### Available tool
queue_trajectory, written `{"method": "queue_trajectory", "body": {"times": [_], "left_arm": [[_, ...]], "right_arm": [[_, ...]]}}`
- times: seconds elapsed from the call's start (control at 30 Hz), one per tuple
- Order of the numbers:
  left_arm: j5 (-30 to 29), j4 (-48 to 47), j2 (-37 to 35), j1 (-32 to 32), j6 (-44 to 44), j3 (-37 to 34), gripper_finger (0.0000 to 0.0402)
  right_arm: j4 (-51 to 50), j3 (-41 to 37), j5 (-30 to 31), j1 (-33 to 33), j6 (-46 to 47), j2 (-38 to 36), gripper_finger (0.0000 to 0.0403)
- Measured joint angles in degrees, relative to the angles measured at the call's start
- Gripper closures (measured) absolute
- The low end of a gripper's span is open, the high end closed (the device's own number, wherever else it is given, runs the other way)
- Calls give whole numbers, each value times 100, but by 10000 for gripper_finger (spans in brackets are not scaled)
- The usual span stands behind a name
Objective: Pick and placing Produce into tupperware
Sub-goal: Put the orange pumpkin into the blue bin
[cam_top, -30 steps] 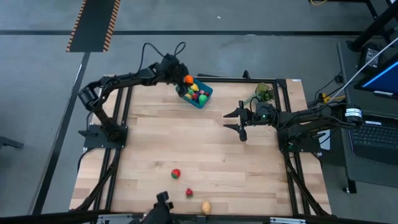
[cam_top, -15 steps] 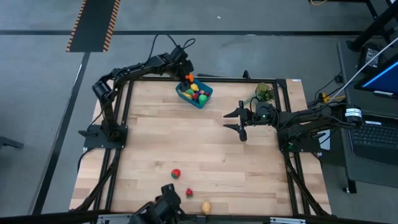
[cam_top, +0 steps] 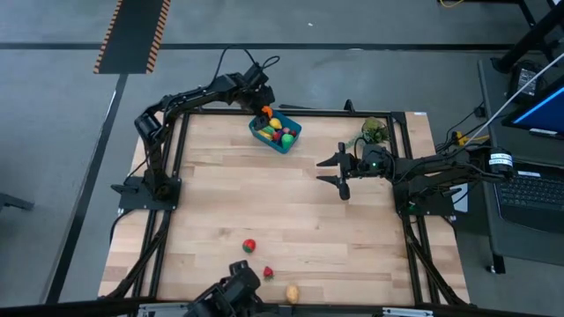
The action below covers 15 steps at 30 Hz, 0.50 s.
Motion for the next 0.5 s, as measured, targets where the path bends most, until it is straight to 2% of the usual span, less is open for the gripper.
{"method": "queue_trajectory", "body": {"times": [0.5], "left_arm": [[-94,291,574,52,148,7,167]], "right_arm": [[-2,0,0,0,-2,0,193]]}}
